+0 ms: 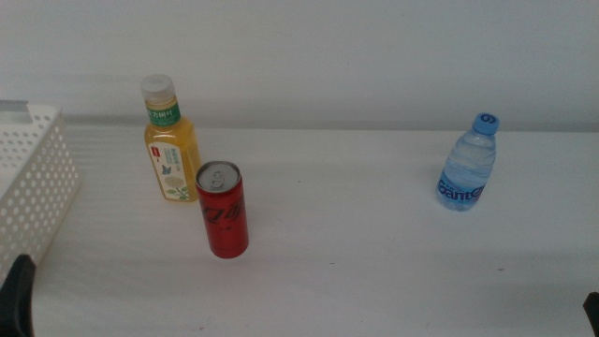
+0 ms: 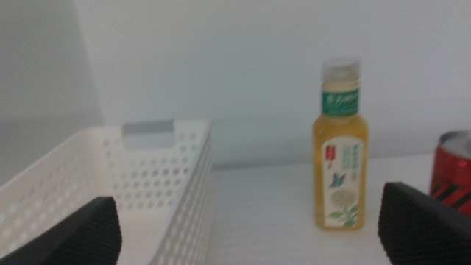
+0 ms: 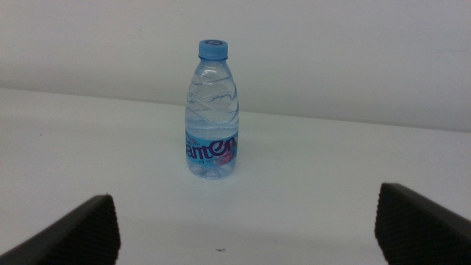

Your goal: Use arms to grab the bottles and put them into the dustbin to the left of the table.

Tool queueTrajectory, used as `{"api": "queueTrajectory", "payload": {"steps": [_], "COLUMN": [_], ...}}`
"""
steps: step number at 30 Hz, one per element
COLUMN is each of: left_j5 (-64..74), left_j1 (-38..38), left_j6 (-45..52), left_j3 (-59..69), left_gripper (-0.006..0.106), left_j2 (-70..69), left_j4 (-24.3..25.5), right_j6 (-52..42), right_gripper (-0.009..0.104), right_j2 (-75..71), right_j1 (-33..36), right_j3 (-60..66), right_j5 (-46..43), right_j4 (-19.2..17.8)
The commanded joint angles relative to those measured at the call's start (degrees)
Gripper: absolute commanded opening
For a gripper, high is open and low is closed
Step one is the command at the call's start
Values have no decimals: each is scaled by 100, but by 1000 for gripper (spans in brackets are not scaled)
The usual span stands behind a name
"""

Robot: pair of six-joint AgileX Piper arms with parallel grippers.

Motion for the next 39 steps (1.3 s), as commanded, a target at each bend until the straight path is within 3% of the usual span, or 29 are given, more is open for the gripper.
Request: {"api": "queueTrajectory", "payload": {"steps": [1, 9, 20, 39], "left_j5": [-435, -2133, -4894, -7750], "left_j1": [-215, -1500, -3041, -3299], "left_j6": [4, -19, 443, -351], "left_j3": [227, 227, 227, 214], "left_gripper": [94, 94, 94, 94], "left_j2": [246, 2368, 5609, 8819], "left_j4": [-84, -168, -1221, -1038], "right_j6": [-8, -8, -8, -8], "right_gripper": [93, 93, 93, 93], "right_j2": [-230, -230, -230, -230], "right_j1": [-37, -37, -37, -37], "right_j3": [240, 240, 240, 240], "right_j5": [-50, -50, -50, -50], "right_j4": [-41, -41, -41, -41]}}
